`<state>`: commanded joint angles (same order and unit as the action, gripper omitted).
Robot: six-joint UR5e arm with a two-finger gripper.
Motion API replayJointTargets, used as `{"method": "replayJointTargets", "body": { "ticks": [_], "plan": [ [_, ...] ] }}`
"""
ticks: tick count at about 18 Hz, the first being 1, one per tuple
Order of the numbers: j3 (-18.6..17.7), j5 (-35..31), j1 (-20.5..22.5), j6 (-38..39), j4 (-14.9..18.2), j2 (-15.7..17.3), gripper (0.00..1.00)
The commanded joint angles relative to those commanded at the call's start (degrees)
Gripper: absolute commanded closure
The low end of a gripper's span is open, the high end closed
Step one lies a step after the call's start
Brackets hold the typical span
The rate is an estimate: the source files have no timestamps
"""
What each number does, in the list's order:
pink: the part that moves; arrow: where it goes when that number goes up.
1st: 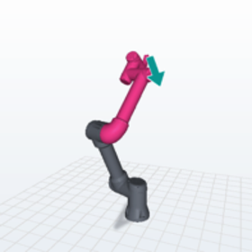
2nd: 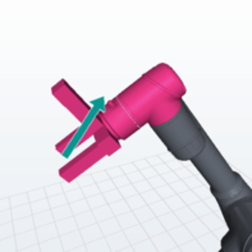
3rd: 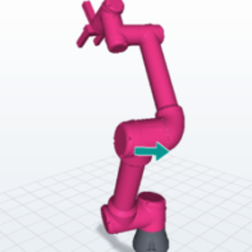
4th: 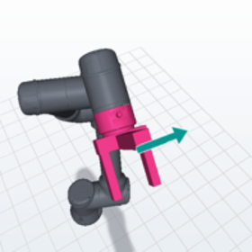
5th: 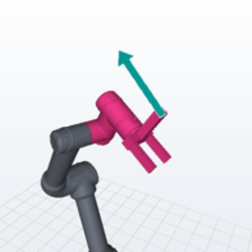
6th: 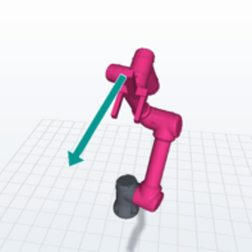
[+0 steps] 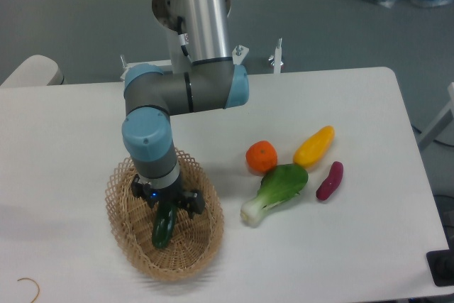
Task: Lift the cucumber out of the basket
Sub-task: 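Lower the gripper into the basket around the green cucumber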
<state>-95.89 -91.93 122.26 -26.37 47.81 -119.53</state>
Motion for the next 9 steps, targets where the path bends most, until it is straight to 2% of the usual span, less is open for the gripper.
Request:
{"method": "replayJointTargets", "body": {
  "ticks": [9],
  "plan": [
    [0.35,-2.02,-0.44,0.00,-0.18,-1.50,0.00]
  ]
}}
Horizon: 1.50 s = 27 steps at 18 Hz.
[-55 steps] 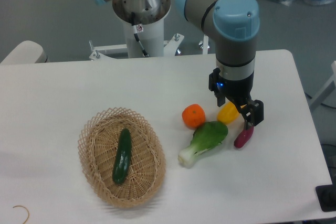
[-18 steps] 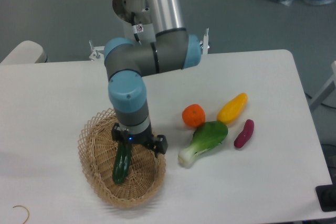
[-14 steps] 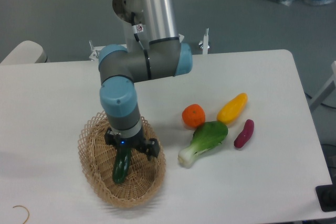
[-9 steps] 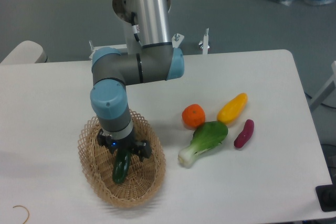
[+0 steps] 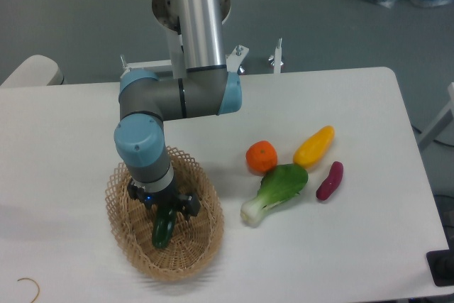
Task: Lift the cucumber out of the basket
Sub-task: 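Lower the gripper into the basket around the green cucumber, then close the gripper on the cucumber and begin lifting it, then carry the cucumber out of the basket toward the eggplant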
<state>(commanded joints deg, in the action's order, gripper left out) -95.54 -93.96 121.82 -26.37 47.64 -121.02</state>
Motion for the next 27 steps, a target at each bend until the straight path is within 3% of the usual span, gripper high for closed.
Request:
{"method": "replayJointTargets", "body": {
  "ticks": [4,5,8,10,13,20,27],
  "plan": [
    [0.17,-0.44,0.00,-0.09,-0.09,-0.09,0.00],
    [0.27,-0.53,0.00,-0.09,-0.17,-0.09,0.05],
    [0.27,-0.53,0.00,-0.26,-0.17,-0.18,0.39],
    [0.27,-0.53,0.00,-0.53,-0.09,-0.18,0.52],
    [0.44,-0.44,0.00,-0.61,-0.09,-0.09,0.63],
    [1.67,-0.35,0.26,-3.51,0.26,2.19,0.64],
    [12.74,0.18,2.19,-3.95,2.99,3.69,0.66]
  ]
}}
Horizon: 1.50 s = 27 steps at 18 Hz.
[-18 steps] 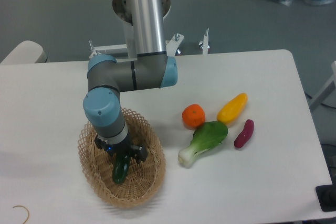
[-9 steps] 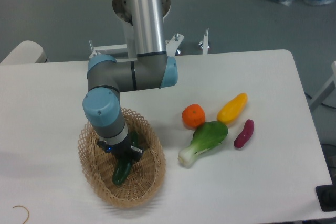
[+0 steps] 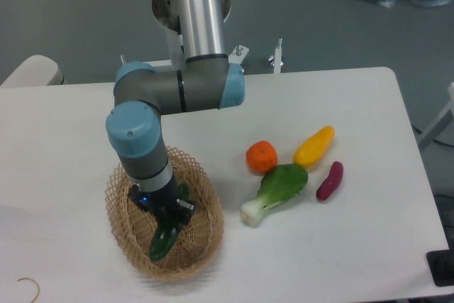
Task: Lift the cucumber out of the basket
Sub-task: 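Carry the cucumber out of the basket toward the eggplant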
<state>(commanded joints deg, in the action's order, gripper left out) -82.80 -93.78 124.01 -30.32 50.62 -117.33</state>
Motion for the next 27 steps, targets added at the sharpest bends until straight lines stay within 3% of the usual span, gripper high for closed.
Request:
{"method": "replayJointTargets", "body": {
  "ticks": [5,12,16,22,27],
  "plan": [
    [4.40,2.02,4.83,-9.03,1.66,0.53,0.66],
    [4.93,4.30,14.93,-24.31,9.84,3.60,0.67],
    [4.76,4.39,18.63,-31.18,11.34,4.22,0.67],
    [4.76,4.22,21.27,-38.58,15.55,5.80,0.67],
    [4.49,4.22,22.07,-39.55,16.09,6.15,0.67]
  ]
}}
